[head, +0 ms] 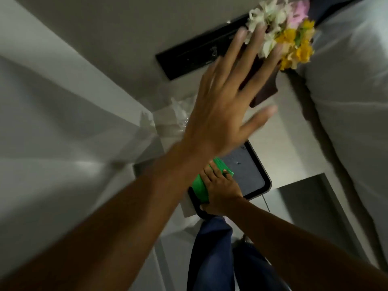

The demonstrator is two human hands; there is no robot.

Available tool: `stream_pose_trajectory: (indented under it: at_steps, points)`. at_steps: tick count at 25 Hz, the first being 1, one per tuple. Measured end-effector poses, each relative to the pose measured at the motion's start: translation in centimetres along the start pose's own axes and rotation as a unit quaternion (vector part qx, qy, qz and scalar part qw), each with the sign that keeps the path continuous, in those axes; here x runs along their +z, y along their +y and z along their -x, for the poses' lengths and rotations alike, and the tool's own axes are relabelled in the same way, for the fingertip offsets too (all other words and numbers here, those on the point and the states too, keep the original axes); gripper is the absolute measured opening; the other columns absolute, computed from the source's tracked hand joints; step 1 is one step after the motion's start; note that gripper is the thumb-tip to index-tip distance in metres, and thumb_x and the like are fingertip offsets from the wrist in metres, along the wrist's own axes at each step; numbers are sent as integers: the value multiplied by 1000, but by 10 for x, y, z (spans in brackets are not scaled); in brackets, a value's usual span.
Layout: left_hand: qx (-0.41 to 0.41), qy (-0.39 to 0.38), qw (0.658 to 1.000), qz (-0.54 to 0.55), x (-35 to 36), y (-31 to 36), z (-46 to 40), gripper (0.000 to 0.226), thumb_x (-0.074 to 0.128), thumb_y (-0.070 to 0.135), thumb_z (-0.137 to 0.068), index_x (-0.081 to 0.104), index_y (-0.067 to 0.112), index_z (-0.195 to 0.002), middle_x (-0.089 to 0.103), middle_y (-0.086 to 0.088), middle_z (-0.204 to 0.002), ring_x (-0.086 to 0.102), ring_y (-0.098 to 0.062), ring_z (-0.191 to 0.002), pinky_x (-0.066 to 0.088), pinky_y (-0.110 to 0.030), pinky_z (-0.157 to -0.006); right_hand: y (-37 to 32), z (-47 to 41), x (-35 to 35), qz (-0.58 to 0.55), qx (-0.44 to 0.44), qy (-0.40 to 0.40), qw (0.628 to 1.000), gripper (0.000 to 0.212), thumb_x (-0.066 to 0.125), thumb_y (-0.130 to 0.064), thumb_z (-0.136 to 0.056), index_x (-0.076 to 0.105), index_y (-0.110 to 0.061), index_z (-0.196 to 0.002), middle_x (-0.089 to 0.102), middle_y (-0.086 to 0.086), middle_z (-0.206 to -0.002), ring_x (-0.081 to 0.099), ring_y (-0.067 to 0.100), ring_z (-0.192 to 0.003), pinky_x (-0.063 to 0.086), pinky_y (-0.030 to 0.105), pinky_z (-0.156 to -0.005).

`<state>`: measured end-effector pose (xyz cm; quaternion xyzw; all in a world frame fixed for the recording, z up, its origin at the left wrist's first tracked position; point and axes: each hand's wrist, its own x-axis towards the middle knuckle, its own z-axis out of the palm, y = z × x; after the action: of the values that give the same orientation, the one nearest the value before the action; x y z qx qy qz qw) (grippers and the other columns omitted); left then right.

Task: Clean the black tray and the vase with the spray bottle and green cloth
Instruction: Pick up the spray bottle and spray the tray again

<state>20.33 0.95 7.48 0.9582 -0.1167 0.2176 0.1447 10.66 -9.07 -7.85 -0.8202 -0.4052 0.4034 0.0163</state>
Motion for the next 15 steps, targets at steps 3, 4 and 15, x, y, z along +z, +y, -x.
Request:
stream_pose_trajectory:
  at_steps: [3,4,15]
  points:
    - [-180,-86,979,37,-12,27,120,62,36,42,-100,16,15,-153,14,-12,-164,6,-24,-152,22,-43,-120,15,-2,-31,-29,-55,-70,996,101,59,-58,-86,-1,-20,-158,-6,1,-167,-5,25,-154,12,48,-124]
    - [-245,-137,959,41,-10,35,159,62,35,39,-101,12,18,-154,8,-7,-165,3,-21,-152,24,-46,-119,21,-2,-40,-52,-70,-96,992,102,60,-55,-88,-5,-20,-158,-14,0,-167,-12,24,-153,9,47,-125]
    - [-288,-396,872,-14,66,25,218,85,38,57,-93,6,6,-153,1,-15,-164,1,-31,-151,11,-48,-121,23,-45,-97,-376,6,238,895,90,77,-42,-75,33,-15,-149,46,9,-149,48,25,-133,44,40,-108]
